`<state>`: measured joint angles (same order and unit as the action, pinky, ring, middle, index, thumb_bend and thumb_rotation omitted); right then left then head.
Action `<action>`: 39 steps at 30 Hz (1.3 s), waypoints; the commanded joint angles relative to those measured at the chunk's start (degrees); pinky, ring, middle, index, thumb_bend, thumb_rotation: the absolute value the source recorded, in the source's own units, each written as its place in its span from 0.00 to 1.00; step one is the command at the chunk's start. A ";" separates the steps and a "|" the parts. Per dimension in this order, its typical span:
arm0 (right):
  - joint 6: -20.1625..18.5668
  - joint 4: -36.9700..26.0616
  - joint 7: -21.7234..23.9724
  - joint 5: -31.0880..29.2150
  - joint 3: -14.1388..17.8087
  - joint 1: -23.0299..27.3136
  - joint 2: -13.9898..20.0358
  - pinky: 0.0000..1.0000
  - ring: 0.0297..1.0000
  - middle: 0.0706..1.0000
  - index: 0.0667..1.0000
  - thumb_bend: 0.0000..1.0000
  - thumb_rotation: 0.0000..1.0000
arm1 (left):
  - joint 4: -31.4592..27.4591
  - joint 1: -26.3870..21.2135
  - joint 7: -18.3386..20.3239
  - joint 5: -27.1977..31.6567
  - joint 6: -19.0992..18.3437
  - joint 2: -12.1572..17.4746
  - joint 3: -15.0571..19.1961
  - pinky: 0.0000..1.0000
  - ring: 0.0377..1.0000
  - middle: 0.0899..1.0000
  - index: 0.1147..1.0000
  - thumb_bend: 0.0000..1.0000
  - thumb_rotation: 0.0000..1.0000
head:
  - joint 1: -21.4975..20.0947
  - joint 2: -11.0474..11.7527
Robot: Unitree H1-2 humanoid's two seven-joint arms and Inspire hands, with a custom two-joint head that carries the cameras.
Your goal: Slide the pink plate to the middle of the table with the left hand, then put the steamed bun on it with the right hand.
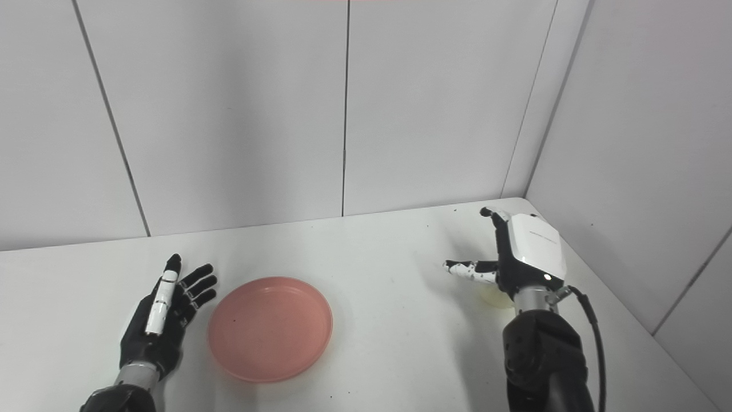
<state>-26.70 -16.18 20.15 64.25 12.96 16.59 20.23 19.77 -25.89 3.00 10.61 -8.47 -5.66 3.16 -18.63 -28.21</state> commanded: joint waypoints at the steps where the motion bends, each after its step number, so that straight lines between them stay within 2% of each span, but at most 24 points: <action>1: -0.21 -0.10 1.11 2.79 0.91 2.51 1.35 1.00 0.74 0.80 0.78 1.00 0.40 | 0.09 -0.22 0.28 -0.16 -1.35 0.39 -0.36 0.80 0.77 0.74 1.00 0.59 0.73 | 0.00 -0.15; 6: -0.20 2.96 4.54 5.58 1.78 3.65 1.52 0.98 0.70 0.80 0.78 1.00 0.33 | -0.11 -0.22 0.18 -0.10 -1.84 0.36 -0.34 0.79 0.76 0.74 1.00 0.59 0.73 | -0.02 -0.19; 9: -0.20 5.72 4.87 5.66 1.83 4.12 2.36 0.86 0.67 0.80 0.78 1.00 0.33 | -0.20 -0.24 0.14 -0.01 -1.96 0.17 -0.33 0.78 0.76 0.74 1.00 0.59 0.72 | 0.10 -0.36; 12: -0.20 10.36 5.30 5.91 1.99 4.88 3.69 0.77 0.68 0.80 0.78 1.00 0.36 | -0.08 -0.25 -0.03 0.02 -1.91 -0.07 -0.30 0.78 0.75 0.74 1.00 0.58 0.71 | 0.30 -0.42; 14: -0.20 12.95 4.66 5.41 1.68 5.13 4.60 0.76 0.68 0.80 0.78 1.00 0.37 | -0.02 -0.25 -0.01 -0.07 -1.84 -0.08 -0.41 0.78 0.75 0.74 1.00 0.58 0.71 | 0.39 -0.46; 16: -0.19 15.79 3.50 4.74 1.14 5.41 5.54 0.72 0.65 0.74 0.77 1.00 0.40 | -0.12 -0.26 -0.01 -0.11 -1.87 -0.16 -0.51 0.77 0.75 0.74 1.00 0.58 0.72 | 0.80 -0.61; 20: -0.19 19.78 1.94 4.16 0.17 6.11 6.31 0.72 0.67 0.75 0.77 1.00 0.39 | 0.11 -0.40 -0.13 -0.19 -1.70 -0.33 -0.60 0.77 0.74 0.74 1.00 0.58 0.72 | 1.23 -0.68; 22: -0.19 21.08 1.20 4.05 -0.69 6.30 6.64 0.74 0.72 0.78 0.76 1.00 0.38 | 0.00 -0.37 -0.25 -0.30 -1.74 -0.43 -0.70 0.77 0.75 0.74 1.00 0.58 0.72 | 1.53 -0.81; 29: -0.20 23.95 0.16 4.13 -3.05 6.77 7.58 0.78 0.75 0.79 0.76 1.00 0.39 | -0.49 -0.20 -0.33 -0.08 -2.02 -0.61 -0.75 0.77 0.75 0.74 1.00 0.59 0.72 | 1.55 -1.26; 33: -0.20 24.52 -0.76 2.33 -2.90 6.87 7.29 0.77 0.76 0.79 0.74 1.00 0.35 | -0.47 -0.22 -0.45 -0.18 -2.06 -0.54 -0.70 0.76 0.75 0.75 1.00 0.60 0.73 | 1.70 -1.40; 37: -0.15 23.94 -4.20 -2.52 -2.68 6.10 6.99 0.76 0.78 0.78 0.71 1.00 0.30 | -0.98 -0.08 -0.50 -0.17 -2.57 -0.54 -0.72 0.76 0.75 0.75 1.00 0.60 0.72 | 1.69 -1.57; 38: -0.06 23.53 -4.72 -4.35 -2.65 5.82 6.98 0.69 0.76 0.77 0.72 1.00 0.29 | -1.10 -0.02 -0.50 -0.20 -2.66 -0.51 -0.74 0.76 0.75 0.75 1.00 0.60 0.72 | 1.66 -1.65; 39: 0.04 23.02 -5.15 -6.27 -2.54 5.53 6.93 0.50 0.57 0.63 0.71 1.00 0.25 | -1.18 0.01 -0.47 -0.21 -2.73 -0.49 -0.75 0.76 0.75 0.75 1.00 0.60 0.72 | 1.66 -1.65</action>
<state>-26.75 8.25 16.54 60.44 10.34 21.83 26.78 18.97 -25.88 2.82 10.73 -10.12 -6.05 2.69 -17.05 -29.79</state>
